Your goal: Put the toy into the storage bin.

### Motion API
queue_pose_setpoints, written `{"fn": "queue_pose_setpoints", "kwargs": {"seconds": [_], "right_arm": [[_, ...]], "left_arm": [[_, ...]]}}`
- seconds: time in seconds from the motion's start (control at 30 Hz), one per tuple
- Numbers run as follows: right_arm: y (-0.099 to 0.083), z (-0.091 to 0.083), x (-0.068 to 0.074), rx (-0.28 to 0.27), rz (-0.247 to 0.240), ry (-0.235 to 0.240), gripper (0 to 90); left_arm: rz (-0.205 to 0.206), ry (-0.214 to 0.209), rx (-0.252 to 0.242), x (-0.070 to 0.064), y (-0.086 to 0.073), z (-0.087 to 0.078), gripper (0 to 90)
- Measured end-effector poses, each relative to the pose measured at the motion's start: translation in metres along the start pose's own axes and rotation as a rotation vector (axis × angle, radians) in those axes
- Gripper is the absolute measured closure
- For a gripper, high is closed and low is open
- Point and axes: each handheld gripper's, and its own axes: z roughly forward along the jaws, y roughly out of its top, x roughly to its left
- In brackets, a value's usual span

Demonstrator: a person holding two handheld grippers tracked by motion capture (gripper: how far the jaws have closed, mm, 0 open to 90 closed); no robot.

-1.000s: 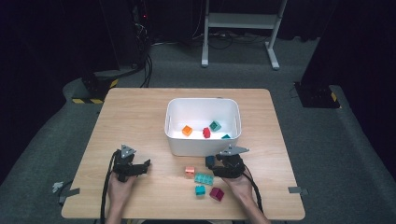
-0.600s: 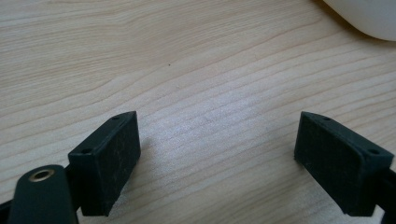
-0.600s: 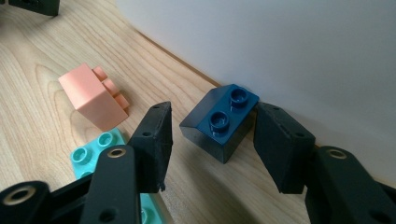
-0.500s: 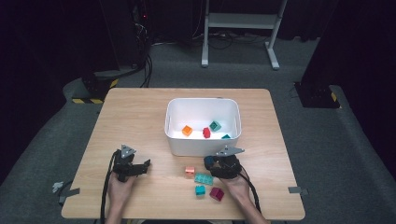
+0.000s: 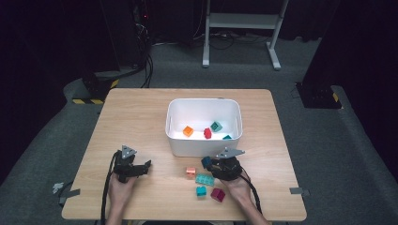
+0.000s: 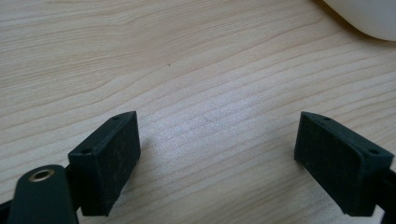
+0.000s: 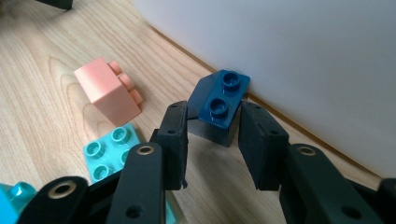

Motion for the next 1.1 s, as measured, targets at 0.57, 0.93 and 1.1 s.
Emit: {"fn": "queue_pose_setpoints", "kwargs": {"seconds": [0.57, 0.93, 1.1], "right_arm": [[-0.0023, 0.0003, 0.0029, 0.003, -0.041, 0.024, 74.2], [-0.0035, 0.0023, 0.0049, 0.014, -0.068, 0.047, 84.6], [-0.0036, 0.0034, 0.0055, 0.015, -0.080, 0.056, 89.6]], "left_arm": [[0.000, 0.000, 0.000, 0.0000, 0.0000, 0.0000, 14.4], [0.000, 0.000, 0.000, 0.0000, 0.0000, 0.0000, 14.4], [0.000, 0.000, 0.000, 0.0000, 0.0000, 0.0000, 14.4]]}}
